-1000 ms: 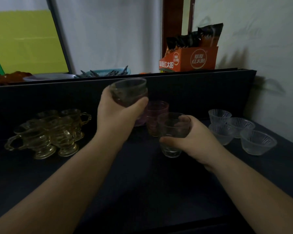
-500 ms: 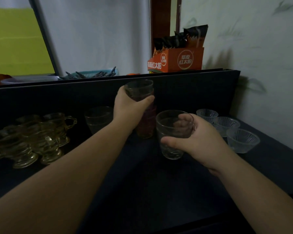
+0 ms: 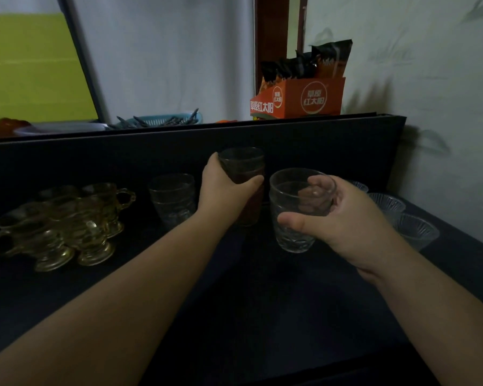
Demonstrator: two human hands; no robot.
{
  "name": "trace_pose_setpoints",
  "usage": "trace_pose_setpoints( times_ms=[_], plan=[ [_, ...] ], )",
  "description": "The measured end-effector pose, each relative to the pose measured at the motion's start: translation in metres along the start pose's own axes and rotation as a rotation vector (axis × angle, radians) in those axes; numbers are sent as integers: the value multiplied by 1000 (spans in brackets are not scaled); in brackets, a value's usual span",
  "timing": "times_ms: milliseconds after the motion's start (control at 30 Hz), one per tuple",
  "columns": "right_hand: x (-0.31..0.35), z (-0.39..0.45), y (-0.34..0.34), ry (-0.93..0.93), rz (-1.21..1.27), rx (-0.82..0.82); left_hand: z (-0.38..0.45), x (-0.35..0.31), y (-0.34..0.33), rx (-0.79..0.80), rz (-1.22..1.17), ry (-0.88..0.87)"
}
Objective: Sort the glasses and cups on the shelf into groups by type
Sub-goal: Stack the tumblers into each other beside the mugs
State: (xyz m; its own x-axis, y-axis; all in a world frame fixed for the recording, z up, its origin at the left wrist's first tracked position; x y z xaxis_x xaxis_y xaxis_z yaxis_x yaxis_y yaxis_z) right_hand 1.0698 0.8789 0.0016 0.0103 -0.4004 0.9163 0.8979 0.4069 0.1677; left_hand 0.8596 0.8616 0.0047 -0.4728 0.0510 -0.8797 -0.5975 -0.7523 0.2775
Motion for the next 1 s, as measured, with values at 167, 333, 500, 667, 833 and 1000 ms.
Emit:
trace_pose_setpoints(
  times_ms=[167, 333, 500, 667, 833, 1000],
  plan=[
    [11, 3, -10, 31, -18, 3, -19, -1, 34, 7, 144, -87],
    [29, 10, -37, 65, 14, 60, -56, 16, 99, -2, 276, -109],
    [62, 24, -79, 120, 84, 147, -96, 38, 145, -17, 308, -31],
    [83, 59, -126, 144, 140, 177, -108, 55, 155, 30, 291, 53],
    [79, 87, -170, 99, 82, 116, -108, 59, 153, 67, 263, 113],
    [64, 95, -193, 60, 23, 94, -106, 61, 155, 53, 311, 115]
  ],
)
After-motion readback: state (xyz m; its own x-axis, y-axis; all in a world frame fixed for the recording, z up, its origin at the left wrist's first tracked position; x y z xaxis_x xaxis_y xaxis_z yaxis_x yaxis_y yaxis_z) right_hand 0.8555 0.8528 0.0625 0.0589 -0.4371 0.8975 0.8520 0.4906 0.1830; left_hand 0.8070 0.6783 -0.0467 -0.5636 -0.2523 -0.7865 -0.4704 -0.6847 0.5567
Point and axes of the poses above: each hand's wrist, its own z-axis towards the middle knuckle, its own y-axis out of the back of the hand, x = y × z, the point moved 1 cm from there along z, towards the middle knuckle, and after that the axes turned 4 degrees about -x, right-handed, at the moved point
